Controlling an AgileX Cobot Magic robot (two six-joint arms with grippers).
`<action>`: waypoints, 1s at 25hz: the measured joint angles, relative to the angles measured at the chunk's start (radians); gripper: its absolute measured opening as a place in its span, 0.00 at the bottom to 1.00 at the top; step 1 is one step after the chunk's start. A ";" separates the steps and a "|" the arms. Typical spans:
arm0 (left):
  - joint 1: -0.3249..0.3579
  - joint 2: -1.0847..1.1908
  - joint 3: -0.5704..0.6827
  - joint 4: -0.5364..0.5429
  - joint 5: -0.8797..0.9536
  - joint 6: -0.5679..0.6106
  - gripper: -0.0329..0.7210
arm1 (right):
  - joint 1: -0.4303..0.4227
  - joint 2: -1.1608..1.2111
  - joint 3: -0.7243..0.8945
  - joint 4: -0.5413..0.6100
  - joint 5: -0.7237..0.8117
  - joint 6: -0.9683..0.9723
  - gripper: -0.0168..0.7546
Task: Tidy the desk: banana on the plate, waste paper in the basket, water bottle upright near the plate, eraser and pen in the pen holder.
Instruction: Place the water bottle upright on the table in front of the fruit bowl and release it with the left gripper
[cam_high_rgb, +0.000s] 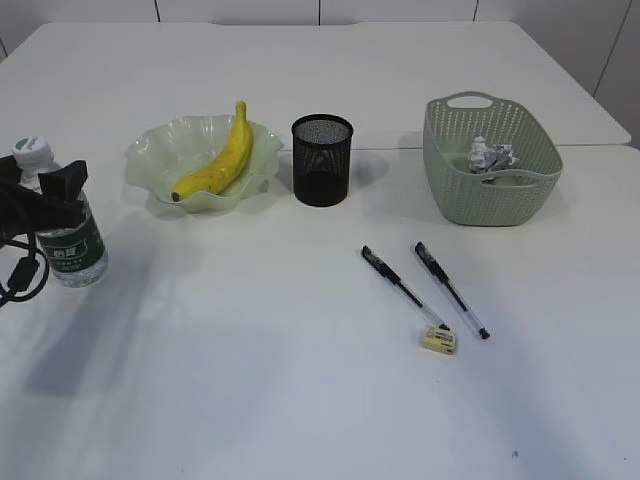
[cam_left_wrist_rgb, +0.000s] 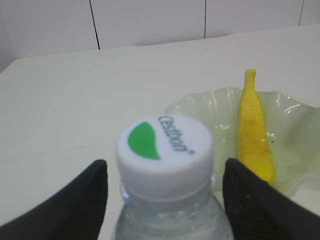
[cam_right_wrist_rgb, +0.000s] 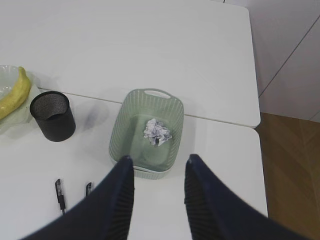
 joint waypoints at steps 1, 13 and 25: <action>0.000 0.000 0.000 0.000 0.000 0.000 0.72 | 0.000 0.000 0.000 0.000 0.000 0.000 0.36; 0.000 -0.077 0.000 0.030 0.000 -0.074 0.72 | 0.000 0.000 0.000 0.000 0.000 0.000 0.36; 0.000 -0.182 0.000 0.071 0.011 -0.114 0.73 | 0.000 0.000 0.000 0.000 0.000 0.000 0.36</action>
